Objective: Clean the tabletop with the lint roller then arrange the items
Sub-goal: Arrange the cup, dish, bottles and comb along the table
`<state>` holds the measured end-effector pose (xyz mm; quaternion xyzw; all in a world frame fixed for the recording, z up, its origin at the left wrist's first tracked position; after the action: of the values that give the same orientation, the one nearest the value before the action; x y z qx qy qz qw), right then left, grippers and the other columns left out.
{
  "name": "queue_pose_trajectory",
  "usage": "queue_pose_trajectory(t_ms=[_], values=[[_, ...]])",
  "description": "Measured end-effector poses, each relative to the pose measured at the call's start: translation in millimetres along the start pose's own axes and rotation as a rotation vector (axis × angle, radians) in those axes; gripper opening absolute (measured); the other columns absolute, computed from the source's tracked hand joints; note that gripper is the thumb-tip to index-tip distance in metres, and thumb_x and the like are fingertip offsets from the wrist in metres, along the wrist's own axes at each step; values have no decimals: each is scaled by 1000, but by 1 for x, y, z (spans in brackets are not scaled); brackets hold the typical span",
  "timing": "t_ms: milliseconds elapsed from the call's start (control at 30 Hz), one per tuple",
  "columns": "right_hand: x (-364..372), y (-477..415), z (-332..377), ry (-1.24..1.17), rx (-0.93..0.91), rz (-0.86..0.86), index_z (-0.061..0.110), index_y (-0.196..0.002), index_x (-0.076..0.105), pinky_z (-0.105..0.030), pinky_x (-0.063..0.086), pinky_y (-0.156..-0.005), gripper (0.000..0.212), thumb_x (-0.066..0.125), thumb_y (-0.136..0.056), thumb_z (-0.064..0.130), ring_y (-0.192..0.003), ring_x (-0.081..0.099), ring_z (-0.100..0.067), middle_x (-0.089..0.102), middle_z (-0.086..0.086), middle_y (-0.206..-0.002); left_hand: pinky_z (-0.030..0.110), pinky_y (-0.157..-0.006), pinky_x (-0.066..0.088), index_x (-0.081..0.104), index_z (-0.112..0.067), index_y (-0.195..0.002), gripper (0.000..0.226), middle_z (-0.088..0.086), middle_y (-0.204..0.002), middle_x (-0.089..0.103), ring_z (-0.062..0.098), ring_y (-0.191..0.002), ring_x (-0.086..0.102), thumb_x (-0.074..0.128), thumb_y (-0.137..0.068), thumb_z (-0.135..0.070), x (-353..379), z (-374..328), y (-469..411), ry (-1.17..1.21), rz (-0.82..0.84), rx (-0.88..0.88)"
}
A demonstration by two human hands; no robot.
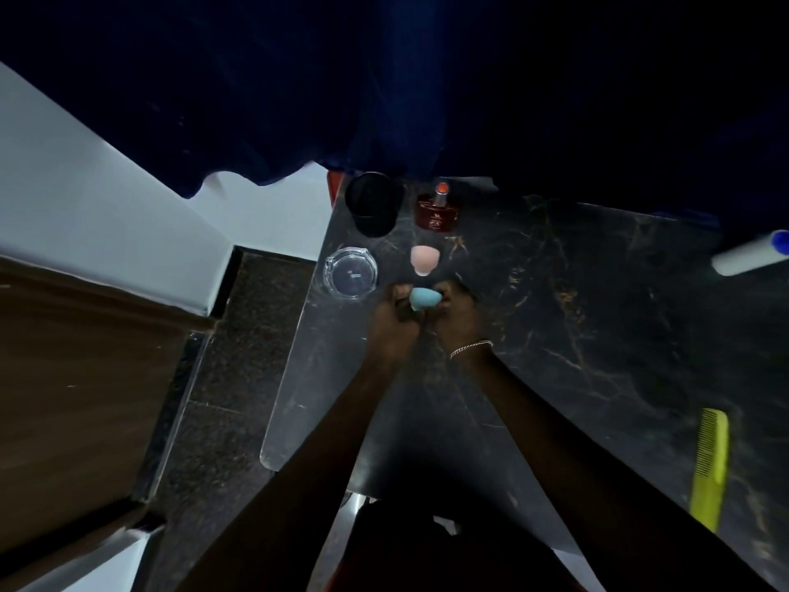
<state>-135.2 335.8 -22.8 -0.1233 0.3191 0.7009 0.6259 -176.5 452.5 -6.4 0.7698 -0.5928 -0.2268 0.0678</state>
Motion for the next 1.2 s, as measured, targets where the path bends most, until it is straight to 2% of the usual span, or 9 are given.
queue_pose_trajectory(t_ms=[67, 167, 300, 500, 600, 700, 800, 967, 1200], values=[[9, -2, 1, 21, -31, -4, 8, -89, 64, -33, 48, -71, 29, 65, -70, 30, -77, 61, -18, 68, -8, -84, 41, -93, 58, 64, -13, -107, 22, -2, -100, 73, 13, -97, 71, 68, -87, -16, -8, 5, -6, 10, 9, 4], [17, -3, 1, 44, -37, -9, 12, -97, 65, -36, 52, -78, 27, 74, -73, 19, -86, 67, -23, 69, -8, -92, 46, -96, 58, 63, -22, -107, 27, -10, -99, 70, 10, -95, 68, 67, -81, -14, -15, 11, -12, 6, 9, 29], [25, -2, 1, 38, -46, -7, 9, -99, 65, -21, 44, -74, 29, 78, -73, 14, -84, 66, -20, 69, -9, -93, 52, -101, 55, 64, -24, -111, 34, 0, -107, 73, 21, -105, 70, 64, -79, -13, -20, 20, -16, -14, 34, 18], [27, -5, 2, 96, -74, 34, 10, -104, 65, -18, 41, -76, 29, 75, -78, 19, -91, 65, -18, 68, -9, -100, 49, -103, 54, 66, -18, -118, 38, 6, -116, 73, 24, -111, 69, 63, -81, -18, -24, 20, -18, -12, 52, -10], [26, -5, 1, 93, -87, 38, 7, -108, 65, -15, 41, -78, 33, 76, -77, 14, -94, 67, -21, 68, -11, -103, 46, -105, 52, 64, -9, -124, 40, 5, -118, 70, 19, -111, 67, 67, -85, -6, -27, 15, -16, -29, 63, 13], [21, -2, 2, 57, -110, 52, 5, -112, 64, -29, 51, -89, 36, 74, -77, 8, -99, 67, -25, 67, -13, -107, 43, -112, 48, 57, -4, -137, 46, 10, -132, 65, 22, -123, 62, 68, -92, -1, -30, 12, -11, -92, 51, 35], [14, 6, 0, 127, -157, 73, 11, -123, 58, -44, 49, -96, 45, 70, -80, 12, -111, 62, -27, 62, -10, -120, 44, -116, 43, 51, -5, -145, 46, 15, -144, 58, 29, -133, 57, 61, -101, -12, -36, 8, 2, -266, 11, 137], [-6, 30, -25, 373, -272, 38, 9, -142, 44, -44, 36, -114, 59, 63, -89, 23, -139, 39, -27, 43, -13, -148, 42, -122, 36, 36, -10, -159, 58, 12, -164, 37, 27, -150, 39, 51, -106, -30, -46, 23, 34, -569, 56, 275], [-44, 90, -76, 693, -316, -38, 14, -139, 52, -43, 47, -99, 56, 60, -89, 38, -134, 49, -28, 49, -9, -149, 43, -123, 29, 39, -11, -158, 60, 14, -166, 36, 31, -153, 35, 50, -106, -39, -14, 46, 87, -838, 88, 419]])
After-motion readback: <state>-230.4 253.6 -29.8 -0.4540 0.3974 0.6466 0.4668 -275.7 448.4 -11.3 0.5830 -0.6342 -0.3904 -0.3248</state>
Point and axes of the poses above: each hand's wrist, its own y-axis away from the middle knuckle, its own x-axis out of the palm, z = x × y, the point moved 1 cm from there along -y, towards the middle knuckle
